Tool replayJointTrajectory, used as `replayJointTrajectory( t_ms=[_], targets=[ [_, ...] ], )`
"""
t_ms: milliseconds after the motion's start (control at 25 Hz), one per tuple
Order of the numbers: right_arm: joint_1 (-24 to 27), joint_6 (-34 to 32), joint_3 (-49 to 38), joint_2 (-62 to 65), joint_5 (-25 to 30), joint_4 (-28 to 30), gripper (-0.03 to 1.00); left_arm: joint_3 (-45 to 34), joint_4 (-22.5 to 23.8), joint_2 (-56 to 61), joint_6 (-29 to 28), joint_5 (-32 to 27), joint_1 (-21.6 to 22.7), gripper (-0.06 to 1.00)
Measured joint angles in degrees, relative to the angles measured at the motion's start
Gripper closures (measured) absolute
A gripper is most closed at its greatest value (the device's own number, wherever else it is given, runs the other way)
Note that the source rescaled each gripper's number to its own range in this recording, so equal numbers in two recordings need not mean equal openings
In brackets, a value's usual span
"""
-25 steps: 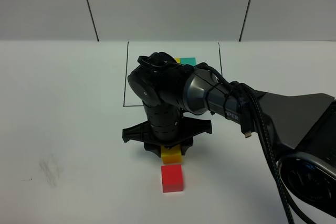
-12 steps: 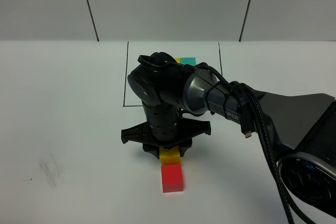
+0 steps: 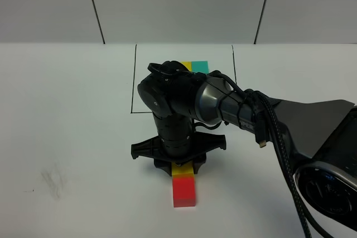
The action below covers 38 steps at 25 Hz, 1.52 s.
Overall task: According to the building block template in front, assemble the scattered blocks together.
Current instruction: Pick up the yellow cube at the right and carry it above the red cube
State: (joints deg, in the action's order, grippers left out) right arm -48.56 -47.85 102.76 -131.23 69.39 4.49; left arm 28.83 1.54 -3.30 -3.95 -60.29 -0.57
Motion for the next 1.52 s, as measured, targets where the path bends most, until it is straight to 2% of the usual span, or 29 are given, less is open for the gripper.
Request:
replayJointTrajectory(
  t_ms=[1520],
  targets=[
    [0.1, 2.9, -2.4, -1.2, -3.3, -3.7, 0.77, 0.0, 0.0, 0.0, 0.1, 0.0, 0.0, 0.19]
  ],
)
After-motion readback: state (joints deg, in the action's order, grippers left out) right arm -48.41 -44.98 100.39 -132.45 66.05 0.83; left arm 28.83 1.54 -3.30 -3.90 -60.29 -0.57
